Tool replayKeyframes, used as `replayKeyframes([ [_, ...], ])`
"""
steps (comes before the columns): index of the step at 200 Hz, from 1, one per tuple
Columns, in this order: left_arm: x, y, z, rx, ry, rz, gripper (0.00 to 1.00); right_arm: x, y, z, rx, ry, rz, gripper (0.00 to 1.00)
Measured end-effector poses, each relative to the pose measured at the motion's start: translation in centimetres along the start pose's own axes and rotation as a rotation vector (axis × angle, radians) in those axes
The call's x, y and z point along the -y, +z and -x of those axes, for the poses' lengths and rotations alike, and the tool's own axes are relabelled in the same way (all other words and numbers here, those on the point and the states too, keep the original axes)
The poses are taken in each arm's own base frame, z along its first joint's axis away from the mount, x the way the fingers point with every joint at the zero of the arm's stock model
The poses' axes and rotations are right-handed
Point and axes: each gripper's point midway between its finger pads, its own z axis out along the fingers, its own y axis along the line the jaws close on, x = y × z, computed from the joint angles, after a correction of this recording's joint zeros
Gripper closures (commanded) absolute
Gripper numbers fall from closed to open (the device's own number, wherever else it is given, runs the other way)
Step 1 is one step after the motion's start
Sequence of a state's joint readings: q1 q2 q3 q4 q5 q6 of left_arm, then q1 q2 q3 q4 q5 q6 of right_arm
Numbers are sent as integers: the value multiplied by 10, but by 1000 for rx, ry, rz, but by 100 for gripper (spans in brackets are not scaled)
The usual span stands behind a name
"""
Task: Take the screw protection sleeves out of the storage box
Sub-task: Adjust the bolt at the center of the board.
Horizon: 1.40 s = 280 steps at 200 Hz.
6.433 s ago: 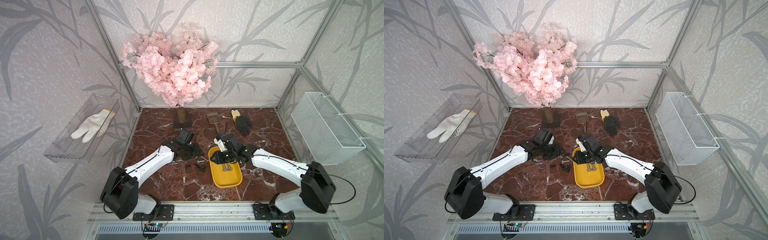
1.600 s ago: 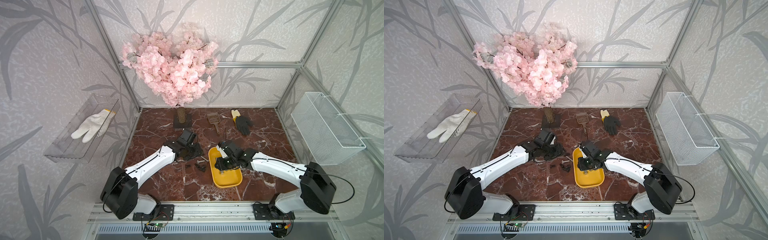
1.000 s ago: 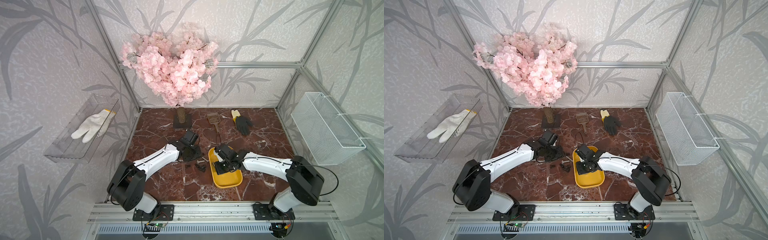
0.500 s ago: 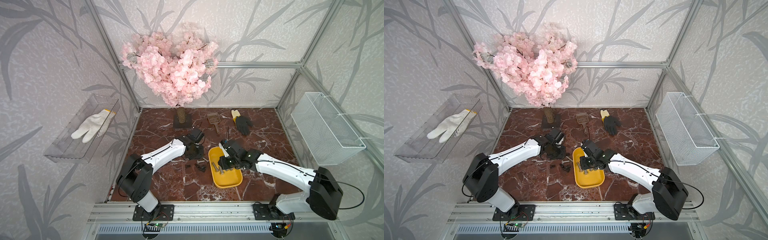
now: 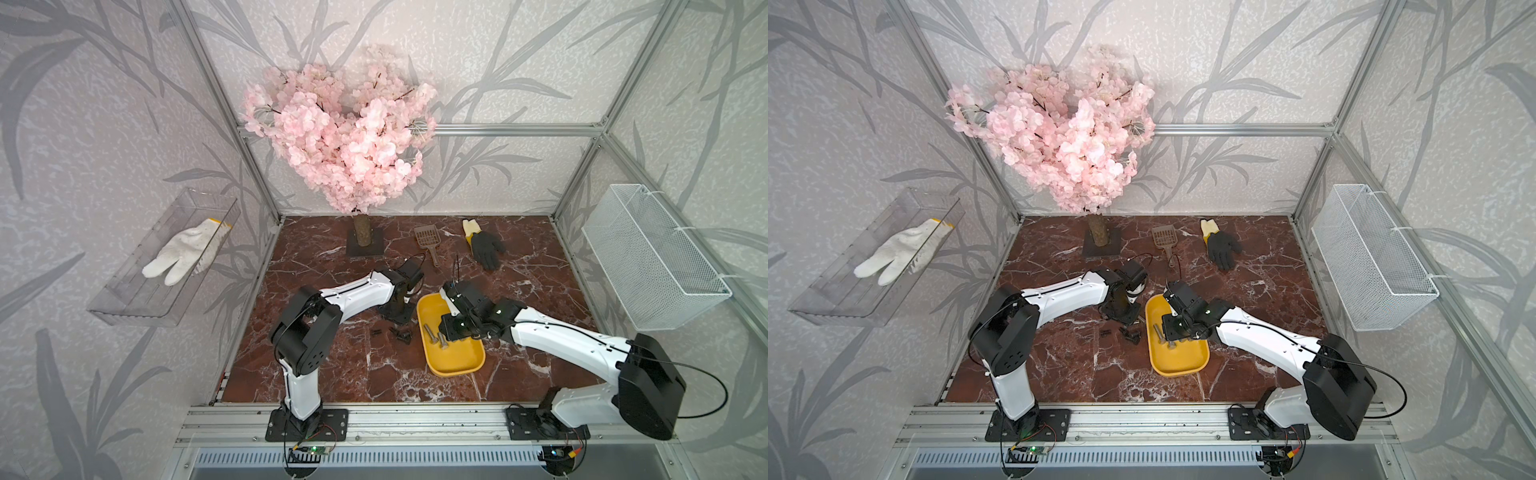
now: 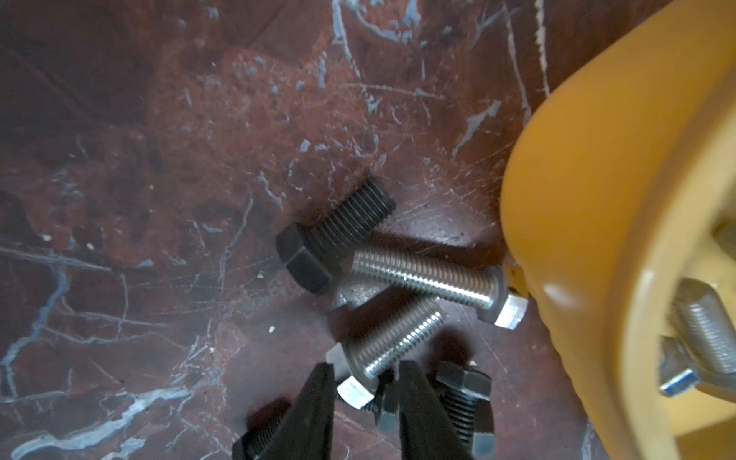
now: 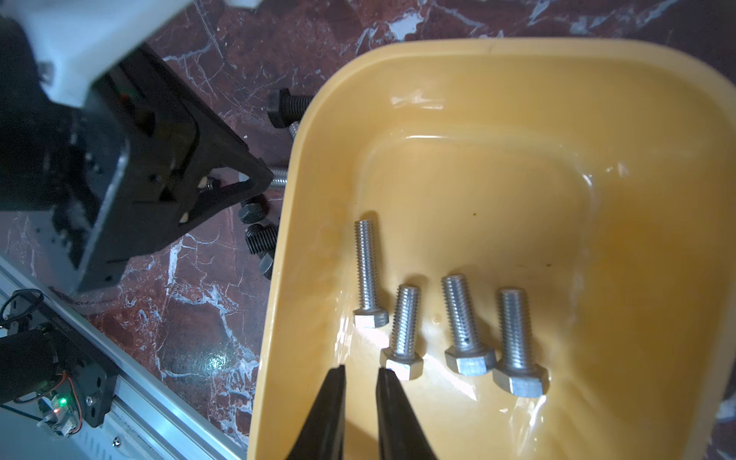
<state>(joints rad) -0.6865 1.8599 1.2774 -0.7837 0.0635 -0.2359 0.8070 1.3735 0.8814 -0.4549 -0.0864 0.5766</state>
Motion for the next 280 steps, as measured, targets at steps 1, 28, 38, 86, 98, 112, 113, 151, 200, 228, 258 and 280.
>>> replayKeyframes([
  [1, 0, 0, 0, 0, 0, 0, 67, 0, 0, 0, 0, 0, 0, 81],
  [28, 0, 2, 6, 1, 26, 7, 64, 0, 0, 0, 0, -1, 0, 81],
  [38, 0, 3, 7, 1, 33, 9, 63, 0, 0, 0, 1, -1, 0, 81],
  [86, 1, 7, 9, -9, 51, 12, 64, 0, 0, 0, 0, -1, 0, 81],
  [98, 1, 7, 9, -10, 53, 13, 68, 0, 0, 0, 0, -2, 0, 80],
  [112, 0, 7, 9, -10, 52, 13, 71, 0, 0, 0, -1, -2, -1, 81],
  [113, 0, 7, 9, -10, 53, 13, 71, 0, 0, 0, -1, -2, -1, 81],
  [151, -3, 6, 4, -5, 34, 26, 73, 1, 0, -1, -4, -2, -3, 80],
  [200, -17, 2, -25, -21, -22, 71, 73, 0, 0, -2, -10, -1, 3, 81],
  [228, -24, -3, -38, -22, -54, 94, 69, -1, 0, -2, -12, -1, 6, 81],
  [258, -24, -24, -34, 42, -94, 77, 60, -1, 0, -2, -13, -1, 6, 81],
  [280, -21, -45, -29, 109, -124, 46, 63, -1, 0, -2, -13, -1, 6, 81],
])
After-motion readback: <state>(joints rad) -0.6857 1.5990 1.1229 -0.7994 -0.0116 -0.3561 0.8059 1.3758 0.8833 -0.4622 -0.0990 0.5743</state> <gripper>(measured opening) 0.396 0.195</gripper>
